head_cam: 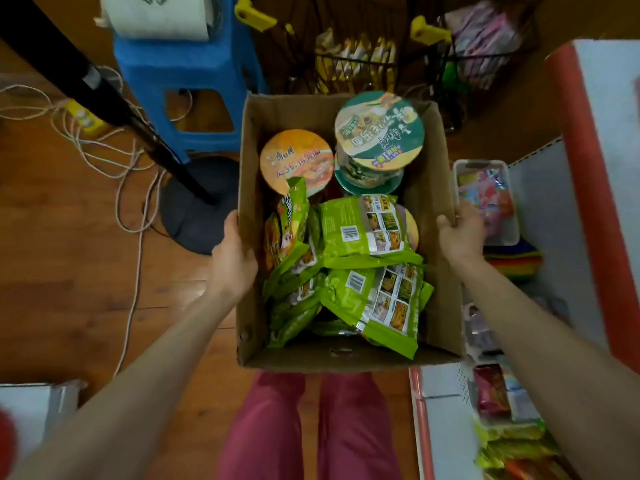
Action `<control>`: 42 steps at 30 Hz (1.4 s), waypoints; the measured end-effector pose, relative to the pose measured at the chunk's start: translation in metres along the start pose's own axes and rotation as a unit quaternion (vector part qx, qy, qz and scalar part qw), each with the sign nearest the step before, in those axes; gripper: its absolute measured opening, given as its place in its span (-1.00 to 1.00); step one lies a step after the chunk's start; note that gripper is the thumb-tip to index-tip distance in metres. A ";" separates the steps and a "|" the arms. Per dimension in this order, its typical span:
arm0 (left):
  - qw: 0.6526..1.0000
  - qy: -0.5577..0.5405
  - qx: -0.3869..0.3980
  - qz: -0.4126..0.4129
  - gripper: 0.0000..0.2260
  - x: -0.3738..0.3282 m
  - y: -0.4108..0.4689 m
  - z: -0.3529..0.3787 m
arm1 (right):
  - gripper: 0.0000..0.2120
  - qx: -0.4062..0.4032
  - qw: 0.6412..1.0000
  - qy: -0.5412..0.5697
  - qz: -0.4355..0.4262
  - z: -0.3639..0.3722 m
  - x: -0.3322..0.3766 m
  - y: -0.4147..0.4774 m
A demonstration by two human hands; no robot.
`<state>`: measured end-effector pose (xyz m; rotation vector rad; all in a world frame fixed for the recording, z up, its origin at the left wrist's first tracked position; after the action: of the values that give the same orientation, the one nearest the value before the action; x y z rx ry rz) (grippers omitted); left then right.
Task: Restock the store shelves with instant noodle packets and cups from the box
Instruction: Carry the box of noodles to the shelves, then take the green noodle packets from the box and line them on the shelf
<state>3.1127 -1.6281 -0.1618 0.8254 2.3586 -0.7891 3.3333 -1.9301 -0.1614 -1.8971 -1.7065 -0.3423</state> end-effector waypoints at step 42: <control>0.995 0.013 -0.008 -0.095 -0.37 0.113 0.160 0.252 | -0.66 0.107 0.994 0.002 0.009 0.249 -0.146 0.175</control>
<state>3.2124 -1.6492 -0.4644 0.6139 2.4900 -0.8383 3.4365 -1.9175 -0.4826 -1.7529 -1.6518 -0.1498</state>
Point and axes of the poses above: each hand's wrist, its own y-axis towards the middle knuckle, its own z-axis out of the palm, x = y × z, the point moved 9 cm from there along y, towards the middle knuckle, and after that the axes turned 3 degrees about -x, right-handed, at the moved point
